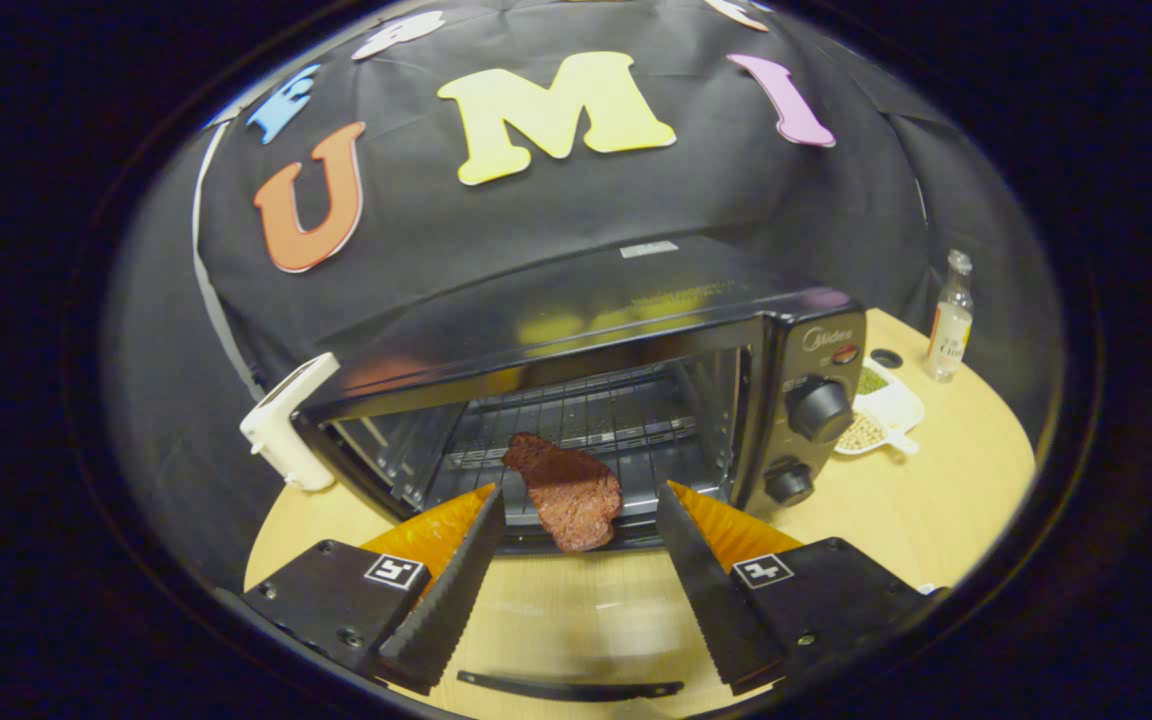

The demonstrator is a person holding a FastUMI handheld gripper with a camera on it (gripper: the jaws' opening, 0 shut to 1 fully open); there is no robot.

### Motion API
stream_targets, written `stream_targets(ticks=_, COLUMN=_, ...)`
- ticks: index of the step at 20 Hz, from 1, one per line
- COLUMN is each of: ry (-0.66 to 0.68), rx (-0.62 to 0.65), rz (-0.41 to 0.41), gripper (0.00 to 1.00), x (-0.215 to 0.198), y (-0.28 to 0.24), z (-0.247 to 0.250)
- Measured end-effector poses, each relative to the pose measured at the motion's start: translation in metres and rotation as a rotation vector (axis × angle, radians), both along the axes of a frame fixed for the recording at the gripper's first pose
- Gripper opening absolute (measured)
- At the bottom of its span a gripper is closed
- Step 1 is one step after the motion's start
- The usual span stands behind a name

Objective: Open the toaster oven, put the food inside, and close the toaster oven door.

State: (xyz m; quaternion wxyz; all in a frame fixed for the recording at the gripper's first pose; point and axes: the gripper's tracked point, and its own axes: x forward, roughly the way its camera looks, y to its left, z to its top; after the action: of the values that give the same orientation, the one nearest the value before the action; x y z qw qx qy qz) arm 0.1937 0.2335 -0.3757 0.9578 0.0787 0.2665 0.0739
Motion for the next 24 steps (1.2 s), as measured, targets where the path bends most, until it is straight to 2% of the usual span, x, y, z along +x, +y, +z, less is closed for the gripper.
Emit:
stream_targets(ticks=6, ry=0.028, rx=-0.076, rz=0.092, gripper=0.97, x=-0.08, y=-0.001, z=0.019)
stream_targets(ticks=9, ry=0.083, rx=-0.135, rz=0.125, gripper=0.98, x=-0.122, y=-0.008, z=0.005)
stream_targets(ticks=14, ry=0.194, rx=-0.147, rz=0.126, gripper=0.98, x=-0.174, y=-0.021, z=-0.03)
stream_targets(ticks=18, ry=0.254, rx=-0.158, rz=0.144, gripper=0.98, x=-0.195, y=-0.022, z=-0.06)
stream_targets(ticks=24, ry=0.291, rx=-0.166, rz=0.148, gripper=0.98, x=-0.177, y=-0.017, z=-0.1)
